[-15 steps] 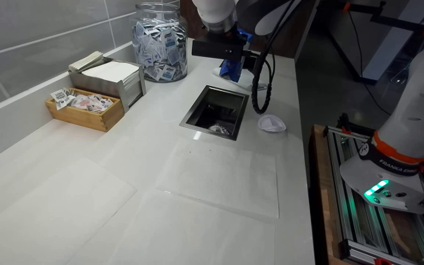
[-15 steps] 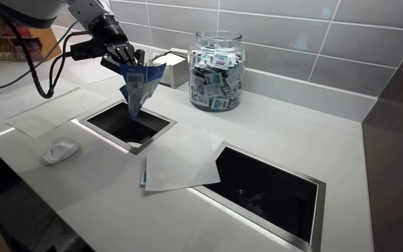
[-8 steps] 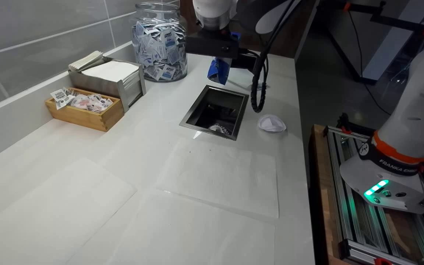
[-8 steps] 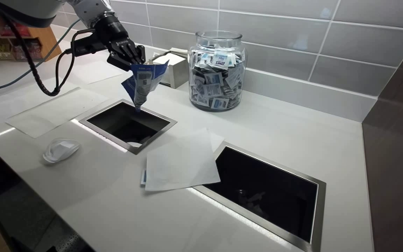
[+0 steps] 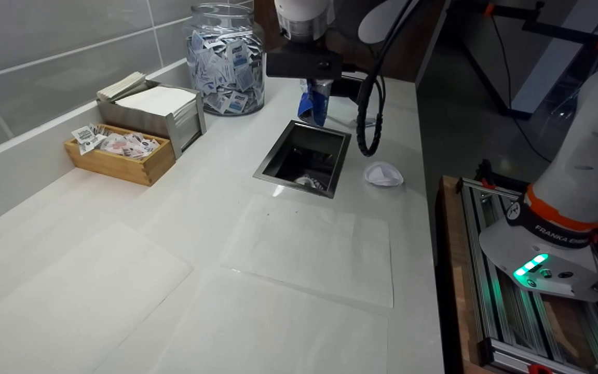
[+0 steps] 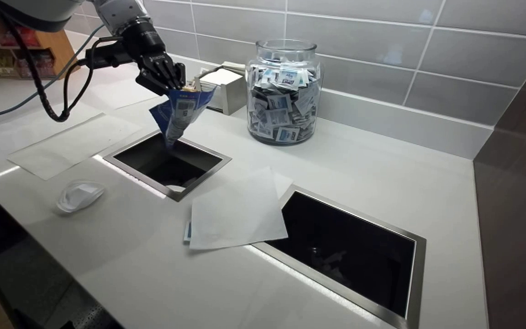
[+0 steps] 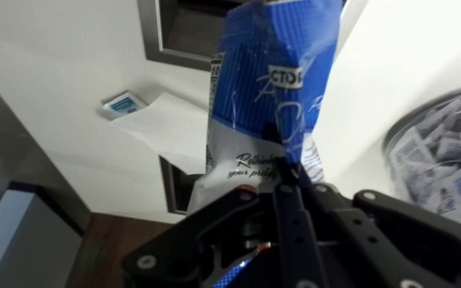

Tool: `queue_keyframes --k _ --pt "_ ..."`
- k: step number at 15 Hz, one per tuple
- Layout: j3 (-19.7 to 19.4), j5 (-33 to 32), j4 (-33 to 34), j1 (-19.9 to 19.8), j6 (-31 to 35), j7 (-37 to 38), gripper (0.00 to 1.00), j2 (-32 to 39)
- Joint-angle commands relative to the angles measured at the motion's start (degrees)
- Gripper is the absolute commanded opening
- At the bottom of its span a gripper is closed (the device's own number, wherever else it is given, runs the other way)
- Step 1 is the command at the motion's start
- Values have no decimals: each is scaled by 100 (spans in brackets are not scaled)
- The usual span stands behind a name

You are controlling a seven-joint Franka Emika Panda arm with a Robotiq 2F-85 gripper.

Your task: Pour the contents in the blue packet into the trash chute on the left

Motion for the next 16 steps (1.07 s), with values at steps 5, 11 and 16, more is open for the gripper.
queue_keyframes --k 5,11,16 --pt "49 -283 63 59 -1201 352 0 -8" --pt "173 -609 66 144 -1292 899 0 -68" --pt "272 -1090 183 249 -1993 1411 0 48"
